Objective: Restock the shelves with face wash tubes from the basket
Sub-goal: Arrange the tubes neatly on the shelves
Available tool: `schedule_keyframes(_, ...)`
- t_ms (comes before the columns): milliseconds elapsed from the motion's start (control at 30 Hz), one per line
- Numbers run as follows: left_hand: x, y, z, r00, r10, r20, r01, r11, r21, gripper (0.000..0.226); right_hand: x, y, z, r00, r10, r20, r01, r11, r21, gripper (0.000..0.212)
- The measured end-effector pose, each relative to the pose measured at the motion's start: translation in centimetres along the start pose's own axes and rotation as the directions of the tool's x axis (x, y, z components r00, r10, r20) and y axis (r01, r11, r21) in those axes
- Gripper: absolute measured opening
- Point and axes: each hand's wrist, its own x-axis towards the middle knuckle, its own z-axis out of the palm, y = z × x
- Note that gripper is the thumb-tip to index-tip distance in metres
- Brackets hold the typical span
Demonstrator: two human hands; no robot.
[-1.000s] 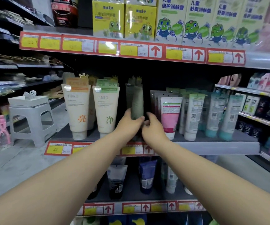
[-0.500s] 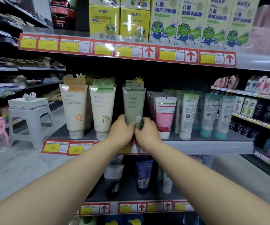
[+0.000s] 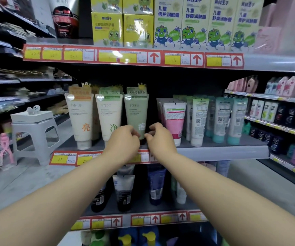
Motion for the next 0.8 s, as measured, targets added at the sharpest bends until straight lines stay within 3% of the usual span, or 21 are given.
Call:
schedule_keyframes(133, 0.1, 2.7, 2.2, 0.997, 0.065, 0.051, -0.054, 0.979, -0.199, 0.034, -0.4, 1.2, -2.5, 0.970, -0.005, -0.243, 0.014, 0.999, 0.037, 0.021)
schedule_keyframes(233, 0.9, 4.5, 4.4, 0.993, 0.042, 0.111, 0.002, 0.930, -0.368, 0.044, -0.3, 2.5, -3.6, 0.948, 0.049, -0.315, -0.035, 0.998, 0.051, 0.034)
schedule_keyframes(367, 2.0, 5.4, 7.3, 0.984, 0.016, 0.178, 0.071, 0.881, -0.468, 0.048, 0.0, 4.2, -4.1, 0.969, 0.160, -0.188, -0.153, 0.987, 0.051, 0.052)
schedule_keyframes(433, 2.6, 5.2, 8.3, 0.984, 0.010, 0.178, 0.081, 0.866, -0.494, 0.045, 0.0, 4.8, -4.1, 0.978, 0.176, -0.112, -0.166, 0.982, 0.091, 0.045)
schedule_keyframes(567, 3.3, 4.5, 9.0, 0.986, 0.030, 0.163, 0.064, 0.835, -0.547, 0.037, 0.4, 5.5, -3.9, 0.986, 0.125, -0.106, -0.122, 0.992, 0.042, 0.046)
schedule_keyframes(700, 4.1, 3.9, 9.5, 0.987, -0.003, 0.161, 0.102, 0.788, -0.607, 0.038, 0.5, 5.0, -3.8, 0.996, 0.064, -0.059, -0.063, 0.998, 0.018, 0.022)
schedule_keyframes(800, 4.4, 4.0, 9.7, 0.986, -0.100, 0.135, 0.162, 0.785, -0.598, 0.053, 0.7, 4.8, -3.7, 0.996, 0.073, -0.053, -0.068, 0.993, 0.092, 0.017)
